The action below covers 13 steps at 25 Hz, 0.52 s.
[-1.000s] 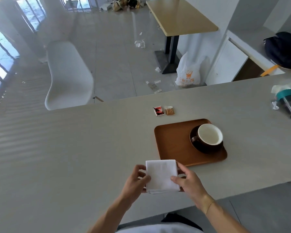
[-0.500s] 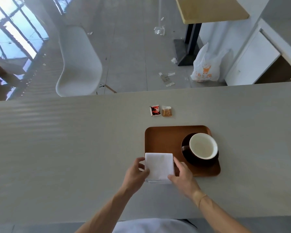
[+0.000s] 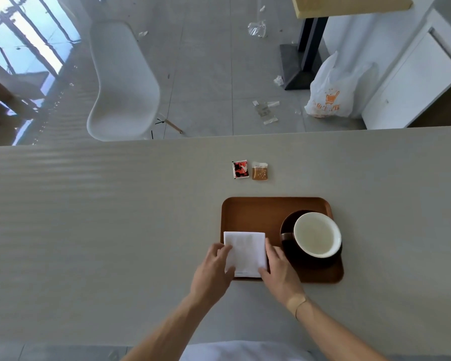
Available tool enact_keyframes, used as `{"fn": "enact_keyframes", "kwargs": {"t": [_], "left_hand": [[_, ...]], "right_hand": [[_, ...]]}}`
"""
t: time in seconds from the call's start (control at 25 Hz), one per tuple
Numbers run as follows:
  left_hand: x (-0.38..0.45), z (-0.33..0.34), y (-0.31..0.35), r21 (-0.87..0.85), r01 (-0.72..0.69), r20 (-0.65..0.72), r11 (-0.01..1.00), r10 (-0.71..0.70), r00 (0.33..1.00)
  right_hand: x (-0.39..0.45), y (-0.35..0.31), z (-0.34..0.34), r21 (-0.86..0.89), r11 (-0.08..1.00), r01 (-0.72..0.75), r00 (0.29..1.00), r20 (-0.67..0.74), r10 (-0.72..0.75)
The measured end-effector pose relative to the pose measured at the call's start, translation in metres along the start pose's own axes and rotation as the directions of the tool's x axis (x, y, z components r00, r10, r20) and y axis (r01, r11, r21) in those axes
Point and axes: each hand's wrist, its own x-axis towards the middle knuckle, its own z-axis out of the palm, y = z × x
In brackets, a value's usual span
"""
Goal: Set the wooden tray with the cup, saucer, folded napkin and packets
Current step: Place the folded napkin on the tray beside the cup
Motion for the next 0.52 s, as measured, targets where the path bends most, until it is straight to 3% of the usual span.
{"fn": "enact_keyframes", "kwargs": {"t": [0.16, 0.32, 0.44, 0.52], "left_hand": [[0.000, 0.005, 0.001, 0.269, -0.017, -0.042, 0.963, 0.029, 0.999], [-0.002, 0.000, -0.006, 0.268, -0.065, -0.059, 0.961, 0.084, 0.995], [0.000, 0.002, -0.011, 0.296, -0.204, -0.147, 0.933, 0.255, 0.956], [0.008, 0.008, -0.006, 0.324, -0.263, -0.111, 0.909, 0.312, 0.944]], "right_hand": [[-0.001, 0.002, 0.002, -0.175, 0.984, 0.040, 0.998, -0.044, -0.048], [-0.017, -0.008, 0.009, -0.282, 0.958, 0.042, 0.991, -0.112, -0.076], [-0.020, -0.017, 0.016, -0.373, 0.908, 0.191, 0.944, -0.184, -0.275], [-0.007, -0.023, 0.016, -0.446, 0.855, 0.266, 0.927, -0.126, -0.354]]}}
